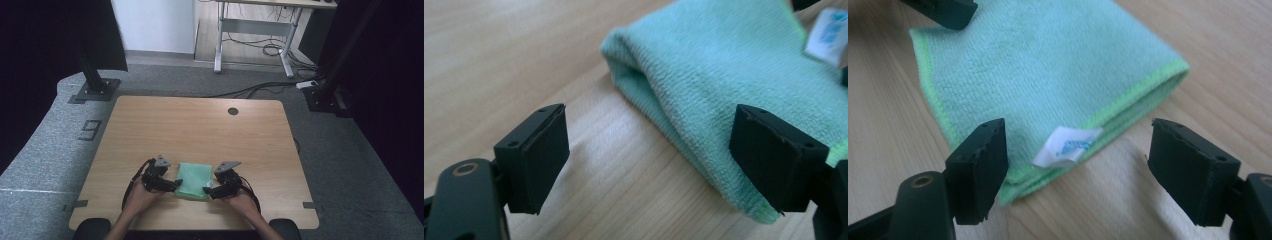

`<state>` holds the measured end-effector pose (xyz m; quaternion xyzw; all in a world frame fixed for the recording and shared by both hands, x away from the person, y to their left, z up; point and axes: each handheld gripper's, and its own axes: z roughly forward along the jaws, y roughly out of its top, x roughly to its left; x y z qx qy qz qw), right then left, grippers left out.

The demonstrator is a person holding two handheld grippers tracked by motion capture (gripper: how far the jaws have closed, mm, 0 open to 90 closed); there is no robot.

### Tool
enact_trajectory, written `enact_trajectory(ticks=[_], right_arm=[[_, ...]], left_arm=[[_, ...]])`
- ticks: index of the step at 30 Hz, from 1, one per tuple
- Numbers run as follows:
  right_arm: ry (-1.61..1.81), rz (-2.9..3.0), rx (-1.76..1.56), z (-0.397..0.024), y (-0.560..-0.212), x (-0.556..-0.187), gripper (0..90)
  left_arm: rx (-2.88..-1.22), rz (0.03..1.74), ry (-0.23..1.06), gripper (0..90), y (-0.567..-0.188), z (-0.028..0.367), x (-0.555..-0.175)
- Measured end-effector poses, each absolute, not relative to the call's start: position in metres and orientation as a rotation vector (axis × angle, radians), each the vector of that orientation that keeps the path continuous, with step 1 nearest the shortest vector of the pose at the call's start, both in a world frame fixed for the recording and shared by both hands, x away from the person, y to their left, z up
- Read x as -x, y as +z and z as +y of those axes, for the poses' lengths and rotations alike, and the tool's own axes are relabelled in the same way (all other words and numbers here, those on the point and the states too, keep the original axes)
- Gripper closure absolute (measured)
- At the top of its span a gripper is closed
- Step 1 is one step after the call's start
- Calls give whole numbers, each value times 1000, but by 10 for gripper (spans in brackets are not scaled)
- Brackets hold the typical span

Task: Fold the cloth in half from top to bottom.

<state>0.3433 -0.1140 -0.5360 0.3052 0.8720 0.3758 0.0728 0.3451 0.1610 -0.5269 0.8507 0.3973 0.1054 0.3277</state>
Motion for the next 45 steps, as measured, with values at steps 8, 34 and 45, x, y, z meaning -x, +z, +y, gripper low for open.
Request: enact_trajectory(ticks=[8,34,45], right_arm=[[1169,2562,-925,-112,-527,-343,234],[1053,2590,-919,-117,-545,-336,204],[1049,2573,-927,-117,-546,-338,205]], left_arm=[[-2245,1039,279,163,-534,157,-347],[-2089,1139,385,174,-515,158,-391],[-2167,1169,459,181,-528,157,-396]])
